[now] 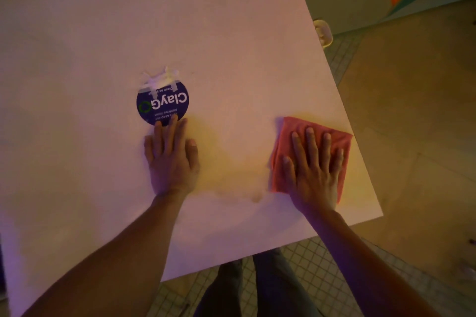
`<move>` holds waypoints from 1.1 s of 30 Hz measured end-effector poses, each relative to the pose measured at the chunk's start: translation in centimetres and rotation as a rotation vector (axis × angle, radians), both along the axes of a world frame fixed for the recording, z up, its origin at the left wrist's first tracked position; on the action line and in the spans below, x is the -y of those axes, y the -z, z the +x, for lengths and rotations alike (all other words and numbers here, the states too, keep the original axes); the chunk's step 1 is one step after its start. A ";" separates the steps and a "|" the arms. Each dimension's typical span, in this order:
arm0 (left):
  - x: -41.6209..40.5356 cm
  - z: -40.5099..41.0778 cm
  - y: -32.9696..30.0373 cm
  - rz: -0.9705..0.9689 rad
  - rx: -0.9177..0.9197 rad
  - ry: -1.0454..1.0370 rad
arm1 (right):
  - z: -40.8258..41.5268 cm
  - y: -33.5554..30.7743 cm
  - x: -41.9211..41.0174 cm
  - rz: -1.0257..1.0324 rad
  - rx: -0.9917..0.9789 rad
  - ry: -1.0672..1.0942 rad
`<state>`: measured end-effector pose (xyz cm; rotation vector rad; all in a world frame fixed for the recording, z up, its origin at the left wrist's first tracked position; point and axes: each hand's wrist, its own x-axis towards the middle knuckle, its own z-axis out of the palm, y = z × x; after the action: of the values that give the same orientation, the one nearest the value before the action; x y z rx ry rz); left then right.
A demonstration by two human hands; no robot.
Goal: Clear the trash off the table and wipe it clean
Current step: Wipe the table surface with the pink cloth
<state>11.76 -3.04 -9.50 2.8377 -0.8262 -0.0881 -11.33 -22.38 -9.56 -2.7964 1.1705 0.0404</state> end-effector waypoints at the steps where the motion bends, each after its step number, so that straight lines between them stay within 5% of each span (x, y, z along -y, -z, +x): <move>1: 0.0 0.0 0.1 -0.008 0.005 0.006 | -0.1 0.0 -0.9 0.008 -0.003 0.009; 9: -2.1 0.8 0.4 -0.162 -0.038 0.093 | 2.0 -0.3 -3.7 0.073 -0.047 0.057; 13: -7.5 0.8 0.1 -0.176 -0.018 -0.035 | 7.4 -0.2 -4.9 0.091 -0.007 0.080; 18: -16.7 0.9 -0.3 -0.063 -0.008 -0.262 | 11.7 -0.1 -9.4 0.087 0.020 -0.076; 24: -22.6 -2.1 -0.3 0.007 0.001 -0.275 | 5.0 -0.6 -14.6 0.073 0.014 -0.271; 29: -23.4 -2.7 -0.1 0.015 -0.026 -0.305 | 1.6 -0.6 -14.6 0.054 -0.034 -0.187; 33: -23.6 -2.5 0.2 0.004 -0.038 -0.315 | 7.1 -0.4 -15.8 0.068 -0.036 -0.034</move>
<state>9.24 20.58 -9.66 2.9185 -0.3642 -0.0981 -4.22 -6.58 -9.18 -2.7670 1.1079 0.1311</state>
